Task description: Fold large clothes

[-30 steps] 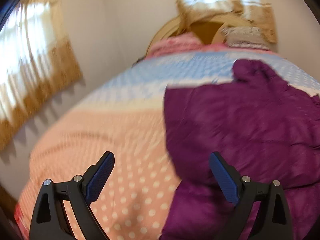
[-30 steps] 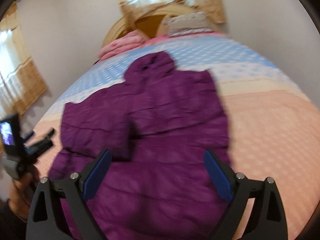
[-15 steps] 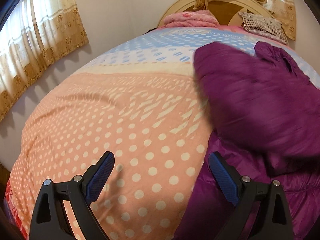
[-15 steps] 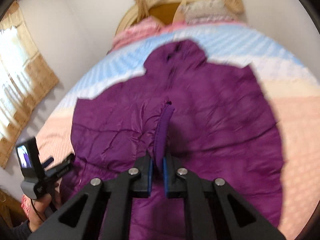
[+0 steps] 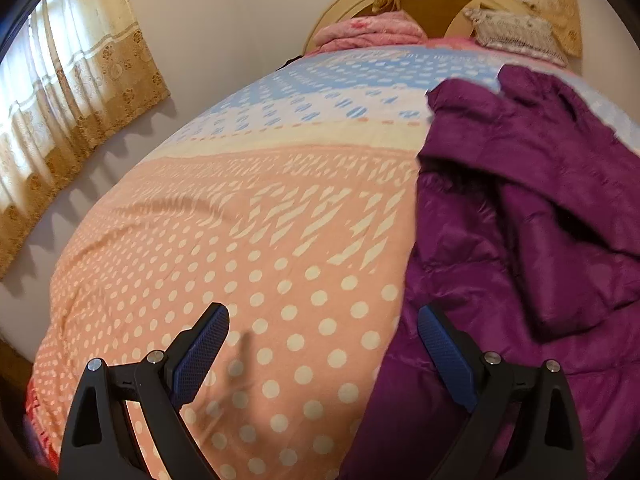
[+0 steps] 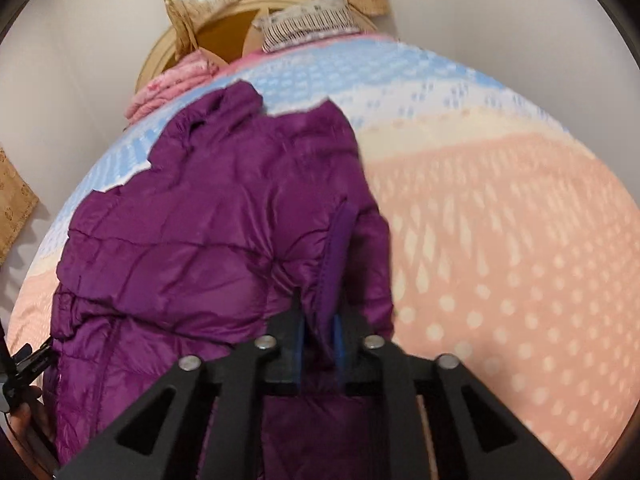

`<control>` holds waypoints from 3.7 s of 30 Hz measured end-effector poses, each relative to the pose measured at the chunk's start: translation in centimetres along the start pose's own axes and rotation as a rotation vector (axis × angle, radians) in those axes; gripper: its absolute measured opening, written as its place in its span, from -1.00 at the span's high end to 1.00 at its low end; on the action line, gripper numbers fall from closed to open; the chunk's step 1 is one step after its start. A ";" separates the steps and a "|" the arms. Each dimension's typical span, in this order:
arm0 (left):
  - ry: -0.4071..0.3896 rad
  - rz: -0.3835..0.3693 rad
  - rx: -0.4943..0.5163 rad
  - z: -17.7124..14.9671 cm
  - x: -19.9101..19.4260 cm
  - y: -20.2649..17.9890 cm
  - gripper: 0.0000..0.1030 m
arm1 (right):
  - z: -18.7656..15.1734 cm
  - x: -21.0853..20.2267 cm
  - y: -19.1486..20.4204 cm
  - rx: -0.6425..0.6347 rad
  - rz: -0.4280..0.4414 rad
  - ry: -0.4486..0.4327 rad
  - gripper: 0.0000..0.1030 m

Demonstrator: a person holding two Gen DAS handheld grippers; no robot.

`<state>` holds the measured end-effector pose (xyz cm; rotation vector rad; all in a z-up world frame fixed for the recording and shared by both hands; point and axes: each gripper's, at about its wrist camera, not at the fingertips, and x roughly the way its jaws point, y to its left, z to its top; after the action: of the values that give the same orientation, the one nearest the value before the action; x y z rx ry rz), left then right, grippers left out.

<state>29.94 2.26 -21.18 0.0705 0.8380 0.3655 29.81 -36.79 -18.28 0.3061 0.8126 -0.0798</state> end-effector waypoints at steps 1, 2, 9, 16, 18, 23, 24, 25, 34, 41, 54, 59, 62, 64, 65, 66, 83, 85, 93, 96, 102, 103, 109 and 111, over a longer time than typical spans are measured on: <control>-0.010 -0.005 0.001 0.5 -0.5 0.2 -0.86 | 0.3 -0.9 -0.2 0.010 0.008 -0.013 -0.01; -0.031 -0.009 -0.003 1.1 -1.2 0.4 -0.86 | 0.4 -1.6 -0.2 0.016 0.006 -0.036 -0.17; -0.156 -0.174 -0.079 8.6 -3.7 -2.2 -0.86 | 3.4 -4.7 3.1 -0.071 -0.012 -0.150 0.33; -0.053 -0.039 0.022 8.9 4.0 -8.6 -0.86 | 3.5 3.5 4.7 -0.097 -0.002 0.003 0.59; 0.006 -0.072 0.017 8.2 6.1 -8.6 -0.86 | 2.6 4.5 4.3 -0.111 -0.023 0.021 0.65; 0.012 -0.089 -0.002 8.2 6.4 -8.2 -0.87 | 1.3 5.1 4.3 -0.140 -0.043 0.002 0.66; 0.017 -0.091 -0.002 8.1 6.4 -8.2 -0.88 | 1.2 5.1 4.2 -0.141 -0.041 0.000 0.66; 0.021 -0.094 -0.005 8.1 6.5 -8.1 -0.89 | 1.2 5.1 4.1 -0.136 -0.034 -0.002 0.66; 0.014 -0.097 -0.011 8.9 4.5 -6.7 -0.89 | 1.3 4.8 4.1 -0.141 -0.030 0.006 0.66; -0.150 -0.200 -0.108 14.9 -0.2 -4.8 -0.89 | 6.9 -0.7 4.6 -0.064 0.012 -0.139 0.59; 0.058 -0.117 -0.043 18.1 12.8 -10.5 -0.89 | 12.8 11.8 2.7 0.020 -0.151 -0.025 0.56; 0.127 -0.181 -0.111 16.7 15.0 -9.6 -0.92 | 11.4 12.5 1.6 0.034 -0.126 -0.053 0.55; 0.129 -0.164 -0.099 16.6 14.9 -9.7 -0.97 | 11.5 12.7 1.2 0.056 -0.111 -0.055 0.55; 0.130 -0.167 -0.103 16.5 14.9 -9.7 -0.97 | 11.5 12.8 1.3 0.049 -0.120 -0.053 0.55; 0.130 -0.169 -0.104 16.4 14.8 -9.6 -0.98 | 11.4 12.8 1.4 0.046 -0.124 -0.053 0.55; 0.130 -0.169 -0.104 16.4 14.8 -9.6 -0.98 | 11.3 12.8 1.5 0.046 -0.124 -0.053 0.55; 0.133 -0.168 -0.102 16.4 15.2 -9.8 -0.98 | 11.3 13.2 1.9 0.028 -0.149 -0.053 0.55; 0.136 -0.167 -0.099 16.5 15.2 -9.9 -0.98 | 11.3 13.2 1.9 0.027 -0.149 -0.053 0.55; 0.147 -0.177 -0.100 16.8 15.7 -10.1 -0.98 | 11.3 13.2 1.7 0.037 -0.138 -0.055 0.55; 0.176 -0.210 -0.083 17.2 15.6 -9.8 -0.98 | 11.4 13.2 1.7 0.038 -0.132 -0.046 0.52; 0.038 -0.433 -0.123 22.2 12.0 -7.4 -0.98 | 15.5 10.4 3.8 -0.017 -0.021 -0.032 -0.54; 0.033 -0.476 -0.125 23.8 12.2 -8.1 -0.98 | 16.8 10.3 4.7 -0.056 -0.009 -0.047 -0.64; 0.080 -0.580 -0.107 29.7 15.4 -14.3 -0.98 | 25.1 15.3 8.9 -0.155 0.074 -0.063 -0.66; 0.089 -0.575 -0.070 31.0 16.5 -16.3 -0.98 | 27.4 17.8 10.0 -0.177 0.085 -0.041 -0.71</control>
<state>67.56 -4.83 -15.50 -0.2506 0.8928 -0.1450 63.10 -34.61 -11.10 0.1707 0.7590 0.0652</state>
